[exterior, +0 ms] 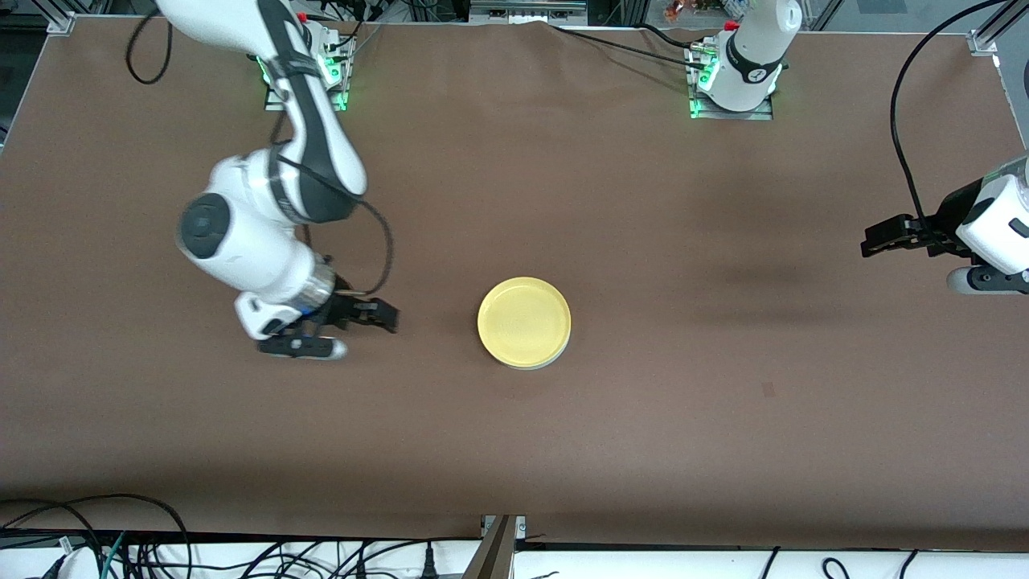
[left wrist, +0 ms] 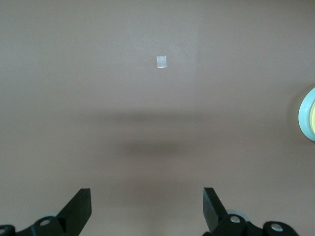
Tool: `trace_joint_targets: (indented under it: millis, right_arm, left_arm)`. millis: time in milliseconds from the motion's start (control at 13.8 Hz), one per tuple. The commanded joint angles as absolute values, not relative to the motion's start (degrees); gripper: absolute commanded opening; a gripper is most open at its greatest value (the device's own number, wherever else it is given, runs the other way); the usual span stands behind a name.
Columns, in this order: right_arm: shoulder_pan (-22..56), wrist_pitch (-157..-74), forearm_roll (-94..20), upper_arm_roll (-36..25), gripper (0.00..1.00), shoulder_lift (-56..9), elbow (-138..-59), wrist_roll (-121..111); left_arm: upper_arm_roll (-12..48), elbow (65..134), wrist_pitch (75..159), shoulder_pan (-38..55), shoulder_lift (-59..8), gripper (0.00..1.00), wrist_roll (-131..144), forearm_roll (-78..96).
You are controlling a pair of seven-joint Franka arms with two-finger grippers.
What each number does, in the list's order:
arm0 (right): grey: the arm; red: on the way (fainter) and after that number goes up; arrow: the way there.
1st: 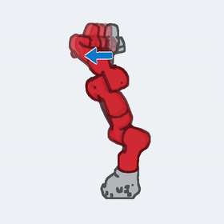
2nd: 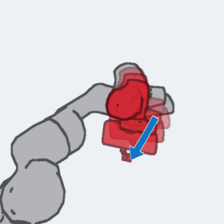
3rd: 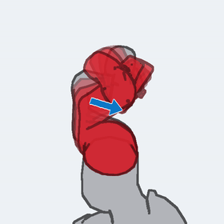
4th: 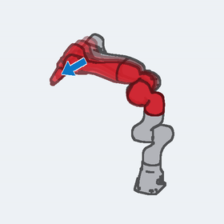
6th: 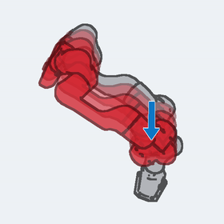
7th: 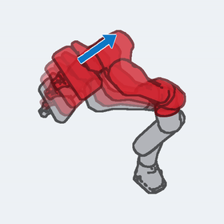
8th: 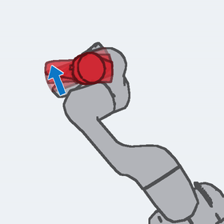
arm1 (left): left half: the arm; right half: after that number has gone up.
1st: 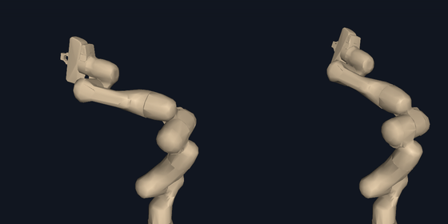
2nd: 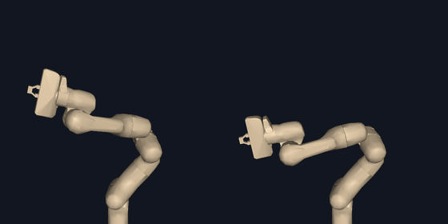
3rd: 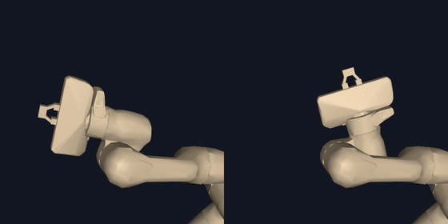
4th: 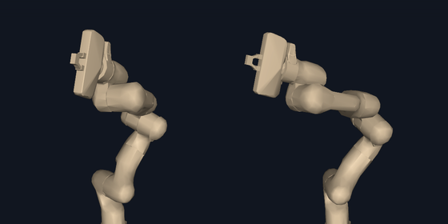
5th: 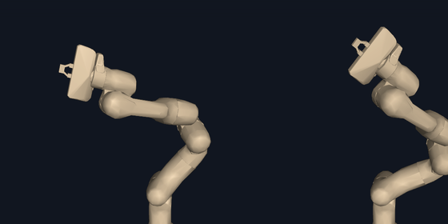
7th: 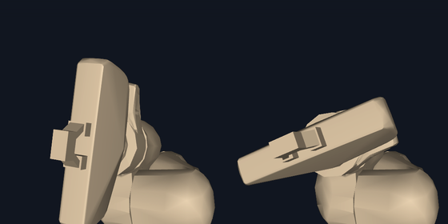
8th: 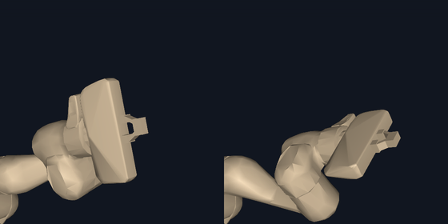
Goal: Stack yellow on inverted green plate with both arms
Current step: 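Release the yellow plate and draw the right gripper back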
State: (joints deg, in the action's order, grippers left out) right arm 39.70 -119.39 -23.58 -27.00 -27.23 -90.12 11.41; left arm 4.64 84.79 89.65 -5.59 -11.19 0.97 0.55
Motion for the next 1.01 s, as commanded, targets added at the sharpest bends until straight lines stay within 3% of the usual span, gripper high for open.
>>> trace_joint_targets:
  millis: [0,217,362,725,942]
  right_arm:
    - [39.8,-113.9,-17.2,-29.2,1.0,-21.9,-90.1,10.5]
    - [39.2,-107.5,-14.9,-32.6,1.0,-17.1,-89.3,9.5]
    - [32.6,-99.9,-13.0,-30.3,1.0,-13.2,-88.6,5.3]
    - [11.7,-90.6,2.2,-6.4,1.0,-5.4,-89.1,0.4]
    - [3.3,-94.9,2.9,-1.1,1.0,-1.7,-95.0,2.4]
  left_arm:
    - [4.5,83.5,89.3,-5.8,-11.8,1.0,-0.3,0.9]
    - [4.5,83.5,89.3,-5.8,-11.8,1.0,-0.3,0.9]
    - [4.5,83.5,89.3,-5.7,-11.8,1.0,-0.3,0.9]
    - [4.5,83.5,89.3,-5.8,-11.8,1.0,-0.4,0.9]
    - [4.5,83.5,89.3,-5.8,-11.8,1.0,-0.4,0.9]
